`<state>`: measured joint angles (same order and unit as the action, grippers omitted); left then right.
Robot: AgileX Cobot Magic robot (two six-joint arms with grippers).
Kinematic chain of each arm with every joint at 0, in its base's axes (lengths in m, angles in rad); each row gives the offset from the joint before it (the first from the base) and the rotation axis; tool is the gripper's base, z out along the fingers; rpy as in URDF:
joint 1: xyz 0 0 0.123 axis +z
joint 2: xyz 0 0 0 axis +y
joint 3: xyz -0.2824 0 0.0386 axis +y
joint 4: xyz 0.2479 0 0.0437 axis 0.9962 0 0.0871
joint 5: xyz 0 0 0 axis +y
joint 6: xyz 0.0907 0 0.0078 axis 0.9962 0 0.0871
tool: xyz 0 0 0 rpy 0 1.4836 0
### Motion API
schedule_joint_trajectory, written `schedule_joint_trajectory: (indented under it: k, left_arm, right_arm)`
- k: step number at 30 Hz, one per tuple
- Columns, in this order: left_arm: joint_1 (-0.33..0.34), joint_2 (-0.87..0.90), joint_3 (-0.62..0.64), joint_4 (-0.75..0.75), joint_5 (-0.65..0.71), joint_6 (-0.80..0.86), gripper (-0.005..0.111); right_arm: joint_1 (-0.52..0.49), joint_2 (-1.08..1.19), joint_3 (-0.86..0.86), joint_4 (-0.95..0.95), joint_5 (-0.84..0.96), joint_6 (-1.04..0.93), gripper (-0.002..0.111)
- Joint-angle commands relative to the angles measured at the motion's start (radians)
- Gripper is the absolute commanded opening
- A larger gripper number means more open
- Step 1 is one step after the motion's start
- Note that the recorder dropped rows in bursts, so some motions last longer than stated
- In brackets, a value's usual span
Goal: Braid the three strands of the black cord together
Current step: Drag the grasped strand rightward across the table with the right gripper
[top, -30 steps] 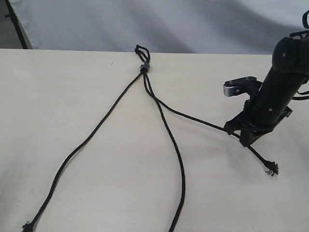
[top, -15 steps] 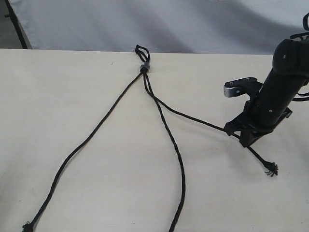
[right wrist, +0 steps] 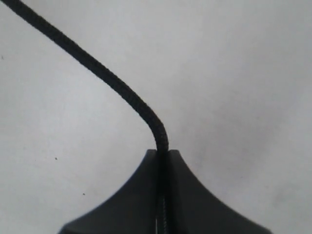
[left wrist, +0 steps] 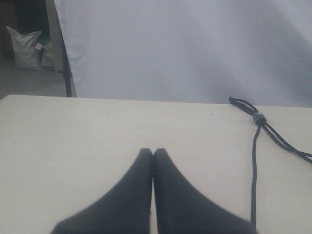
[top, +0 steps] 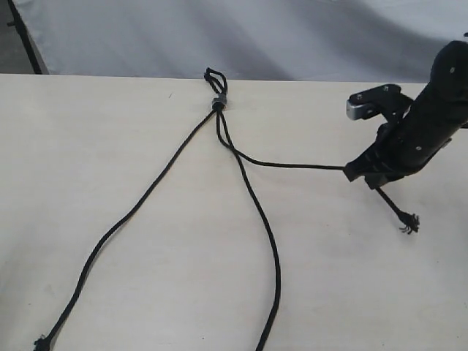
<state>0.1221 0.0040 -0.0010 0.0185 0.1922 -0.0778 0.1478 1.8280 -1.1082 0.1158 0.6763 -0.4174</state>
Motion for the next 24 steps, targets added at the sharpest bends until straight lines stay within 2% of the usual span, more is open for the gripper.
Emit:
schedule_joint_trajectory:
  k: [1,11,24]
  left_arm:
    - [0.002,-0.004,0.001,-0.003,-0.005,-0.004,0.001]
    - [0.002,-0.004,0.001,-0.003,-0.005,-0.004,0.001]
    - [0.002,-0.004,0.001,0.003,-0.005,-0.004,0.001]
  right_arm:
    - [-0.012,-0.073,0.001,-0.020,-0.062,-0.009,0.000]
    - [-0.180,-0.053,0.026,0.044,-0.039,0.062,0.000]
    - [-0.192,0.098,0.065,0.047,-0.038,0.062,0.000]
